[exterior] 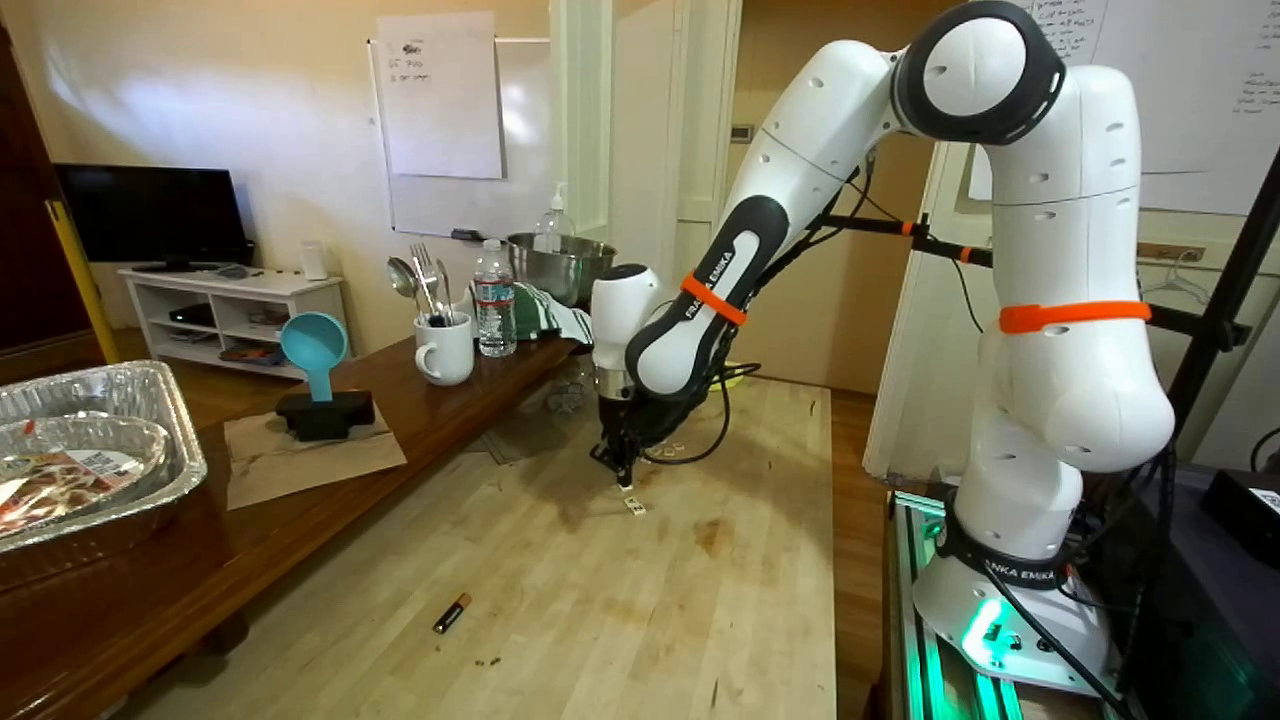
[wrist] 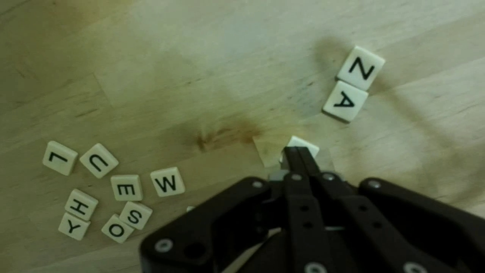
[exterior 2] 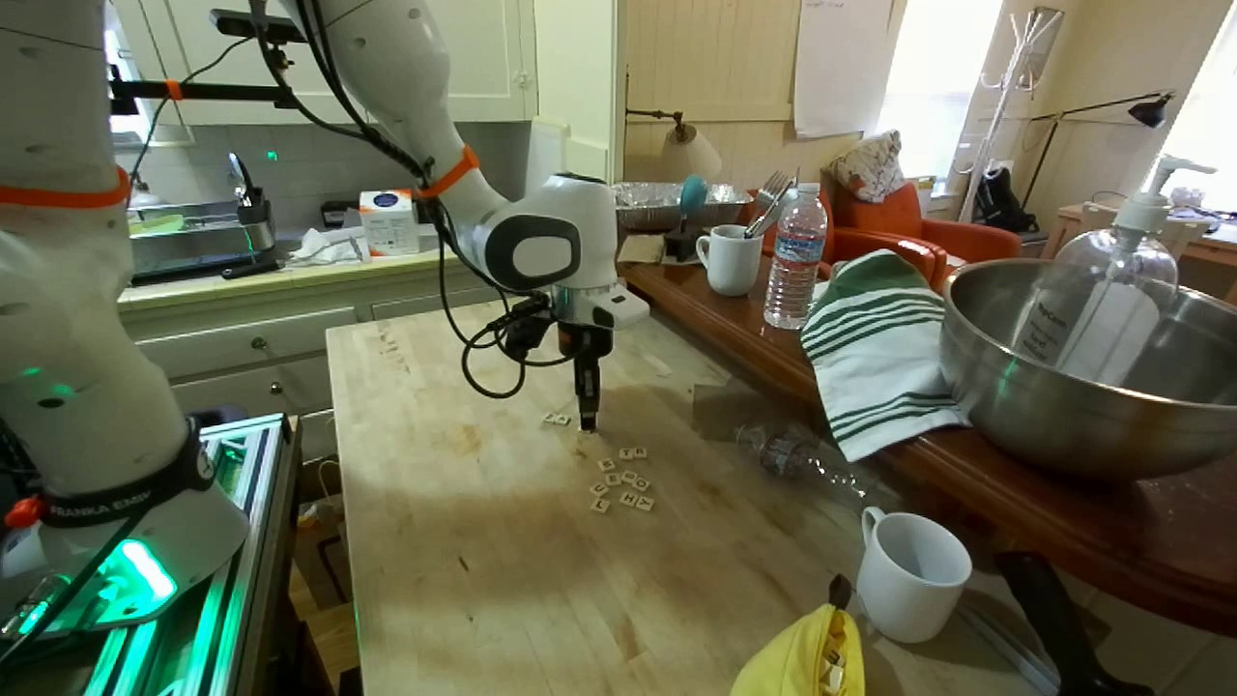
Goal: Put three letter blocks in a line
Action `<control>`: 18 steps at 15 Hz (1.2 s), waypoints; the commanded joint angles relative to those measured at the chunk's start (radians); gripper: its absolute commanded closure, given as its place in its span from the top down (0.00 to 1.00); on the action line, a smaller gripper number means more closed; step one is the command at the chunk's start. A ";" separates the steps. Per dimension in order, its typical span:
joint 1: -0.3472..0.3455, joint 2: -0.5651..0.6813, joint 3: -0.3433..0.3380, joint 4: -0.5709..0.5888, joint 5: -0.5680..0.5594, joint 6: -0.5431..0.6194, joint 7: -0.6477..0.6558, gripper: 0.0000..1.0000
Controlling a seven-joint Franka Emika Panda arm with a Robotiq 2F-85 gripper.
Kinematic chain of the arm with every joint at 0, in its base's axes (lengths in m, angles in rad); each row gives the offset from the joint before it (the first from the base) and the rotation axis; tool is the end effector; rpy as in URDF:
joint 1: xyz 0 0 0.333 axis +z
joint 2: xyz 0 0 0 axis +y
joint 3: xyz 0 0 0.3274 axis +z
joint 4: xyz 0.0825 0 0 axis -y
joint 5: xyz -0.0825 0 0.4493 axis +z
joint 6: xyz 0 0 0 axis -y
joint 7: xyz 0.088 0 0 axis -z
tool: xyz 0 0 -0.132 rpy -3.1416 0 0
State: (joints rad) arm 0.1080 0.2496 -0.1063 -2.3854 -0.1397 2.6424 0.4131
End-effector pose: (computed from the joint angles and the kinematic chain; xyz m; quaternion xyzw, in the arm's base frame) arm 0.5401 -0.0002 0.1464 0.9887 -0.1421 0.0132 0.0450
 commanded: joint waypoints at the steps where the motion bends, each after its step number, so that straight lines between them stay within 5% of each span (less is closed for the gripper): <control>1: 0.014 0.024 0.018 -0.025 0.026 -0.017 0.067 0.00; 18: 0.013 0.013 0.037 -0.039 0.037 -0.040 0.096 0.00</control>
State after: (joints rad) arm 0.1119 0.2414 -0.0790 -2.3916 -0.1158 2.6218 0.4952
